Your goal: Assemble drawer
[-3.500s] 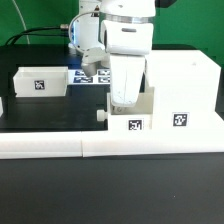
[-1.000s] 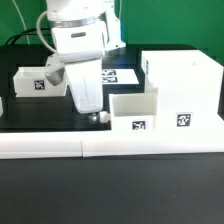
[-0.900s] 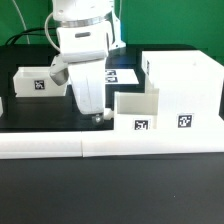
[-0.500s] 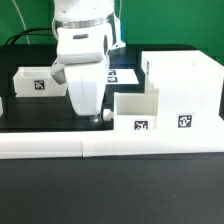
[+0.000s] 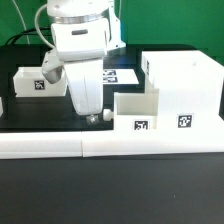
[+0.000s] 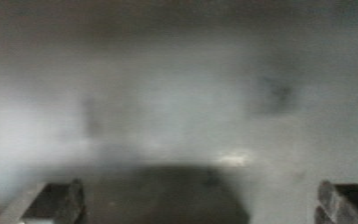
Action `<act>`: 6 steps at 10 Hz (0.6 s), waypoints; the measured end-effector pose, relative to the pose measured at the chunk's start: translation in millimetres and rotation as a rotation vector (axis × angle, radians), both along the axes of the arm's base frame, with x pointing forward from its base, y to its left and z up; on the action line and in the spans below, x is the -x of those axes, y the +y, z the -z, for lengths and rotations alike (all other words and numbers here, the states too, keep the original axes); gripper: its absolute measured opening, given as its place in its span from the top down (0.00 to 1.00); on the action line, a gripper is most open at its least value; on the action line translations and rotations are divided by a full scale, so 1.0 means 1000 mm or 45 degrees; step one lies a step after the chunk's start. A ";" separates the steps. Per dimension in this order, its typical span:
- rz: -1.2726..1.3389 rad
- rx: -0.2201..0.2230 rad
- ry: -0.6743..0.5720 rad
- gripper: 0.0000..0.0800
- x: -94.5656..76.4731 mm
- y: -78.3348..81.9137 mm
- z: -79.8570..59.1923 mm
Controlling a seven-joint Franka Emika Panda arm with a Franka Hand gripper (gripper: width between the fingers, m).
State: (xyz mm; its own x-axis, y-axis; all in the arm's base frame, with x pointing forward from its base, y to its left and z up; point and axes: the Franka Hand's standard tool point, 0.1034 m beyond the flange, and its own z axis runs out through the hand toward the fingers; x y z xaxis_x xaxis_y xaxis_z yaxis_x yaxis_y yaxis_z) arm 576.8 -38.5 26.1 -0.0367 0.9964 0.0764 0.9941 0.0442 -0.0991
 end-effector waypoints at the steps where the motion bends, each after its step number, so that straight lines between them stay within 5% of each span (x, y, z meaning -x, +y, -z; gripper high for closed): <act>1: -0.001 0.003 -0.006 0.19 -0.003 0.000 0.001; 6: -0.021 -0.007 -0.003 0.19 -0.004 0.009 0.001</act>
Offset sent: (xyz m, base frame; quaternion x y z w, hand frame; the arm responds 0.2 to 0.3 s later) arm 0.0000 0.0000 0.0000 0.0000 0.0000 0.0000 1.0000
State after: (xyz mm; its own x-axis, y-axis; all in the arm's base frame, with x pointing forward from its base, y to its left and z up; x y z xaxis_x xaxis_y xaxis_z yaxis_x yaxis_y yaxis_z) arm 580.4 -29.1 25.0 -0.0530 0.9952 0.0820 0.9934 0.0609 -0.0967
